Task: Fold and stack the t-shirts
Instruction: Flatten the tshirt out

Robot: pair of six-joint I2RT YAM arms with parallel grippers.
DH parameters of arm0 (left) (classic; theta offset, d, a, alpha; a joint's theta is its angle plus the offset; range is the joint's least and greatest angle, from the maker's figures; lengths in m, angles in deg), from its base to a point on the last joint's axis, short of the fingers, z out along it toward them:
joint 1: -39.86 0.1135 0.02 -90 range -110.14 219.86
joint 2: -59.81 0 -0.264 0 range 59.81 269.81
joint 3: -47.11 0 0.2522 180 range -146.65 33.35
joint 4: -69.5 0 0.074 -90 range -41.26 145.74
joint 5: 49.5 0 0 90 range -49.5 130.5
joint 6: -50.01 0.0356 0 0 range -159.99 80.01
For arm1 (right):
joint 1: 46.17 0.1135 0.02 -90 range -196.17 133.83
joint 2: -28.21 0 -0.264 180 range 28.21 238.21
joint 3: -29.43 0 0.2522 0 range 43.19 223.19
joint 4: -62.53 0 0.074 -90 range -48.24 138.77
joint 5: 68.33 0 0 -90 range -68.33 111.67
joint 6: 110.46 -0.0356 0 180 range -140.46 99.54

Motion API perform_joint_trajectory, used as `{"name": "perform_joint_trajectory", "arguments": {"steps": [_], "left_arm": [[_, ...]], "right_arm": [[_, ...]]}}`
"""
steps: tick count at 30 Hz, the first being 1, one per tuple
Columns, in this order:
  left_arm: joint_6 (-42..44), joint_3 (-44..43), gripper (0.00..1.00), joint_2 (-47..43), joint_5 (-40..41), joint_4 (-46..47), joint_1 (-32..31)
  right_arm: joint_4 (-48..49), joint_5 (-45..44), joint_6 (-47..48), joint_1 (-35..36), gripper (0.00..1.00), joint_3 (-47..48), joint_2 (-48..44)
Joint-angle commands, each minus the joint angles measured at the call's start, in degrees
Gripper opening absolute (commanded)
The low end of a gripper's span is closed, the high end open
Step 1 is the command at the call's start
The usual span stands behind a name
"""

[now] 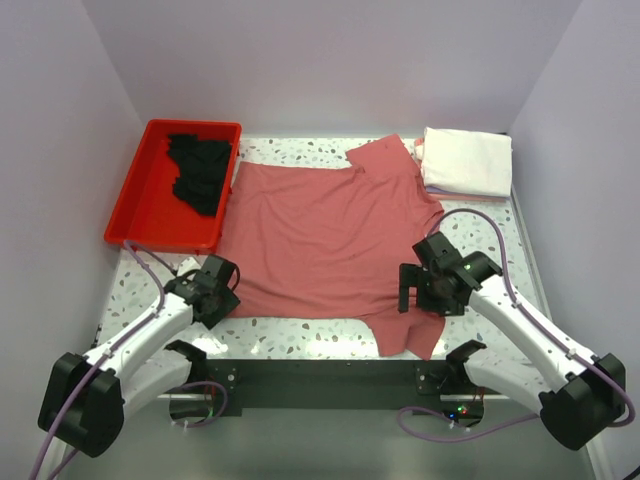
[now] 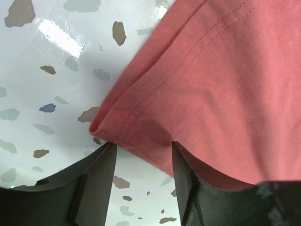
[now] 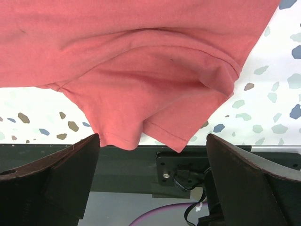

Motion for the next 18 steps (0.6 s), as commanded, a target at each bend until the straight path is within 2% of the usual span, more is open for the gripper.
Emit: {"name": "perform_joint_trajectory", "arguments": {"steps": [1,2,3,5,6,7,8,9,14,18], "left_arm": [[-1.87,2.43,0.54,3.06,-1.20,4.12,0.57],[-1.87,2.16,0.51,3.68,-0.76,4.13,0.74],[-1.87,1.99,0.42,4.12,-0.23,3.95,0.74],[-1.70,1.81,0.35,4.74,1.35,4.30,0.83],[-1.35,1.72,0.23,4.74,1.79,4.74,1.09],[-1.00,1.64,0.18,4.48,3.27,5.44,1.10],[-0.99,1.29,0.04,4.48,4.16,5.80,1.27],[-0.91,1.11,0.00,4.39,5.04,6.23,1.79],[1.29,-2.31,0.00,5.71,10.66,8.26,3.82],[2.52,-4.43,0.00,6.67,14.97,8.69,5.48]], "right_arm": [[-0.20,-1.71,1.41,0.21,0.99,3.02,0.60],[-0.46,-1.80,1.41,0.21,0.99,3.10,0.60],[-0.73,-1.80,1.41,0.21,0.99,3.10,0.68],[-1.86,-1.36,1.41,0.21,0.99,3.02,0.77],[-2.22,-1.53,1.41,0.12,0.99,3.02,0.77],[-2.75,-2.14,1.50,0.21,0.99,2.93,0.60],[-3.45,-1.02,1.67,0.21,0.99,2.41,0.60],[-3.63,0.21,2.46,0.21,0.98,2.05,0.51],[-0.04,5.23,3.08,4.33,0.95,-0.67,1.46],[0.42,2.88,2.11,14.77,0.95,0.37,5.68]]}}
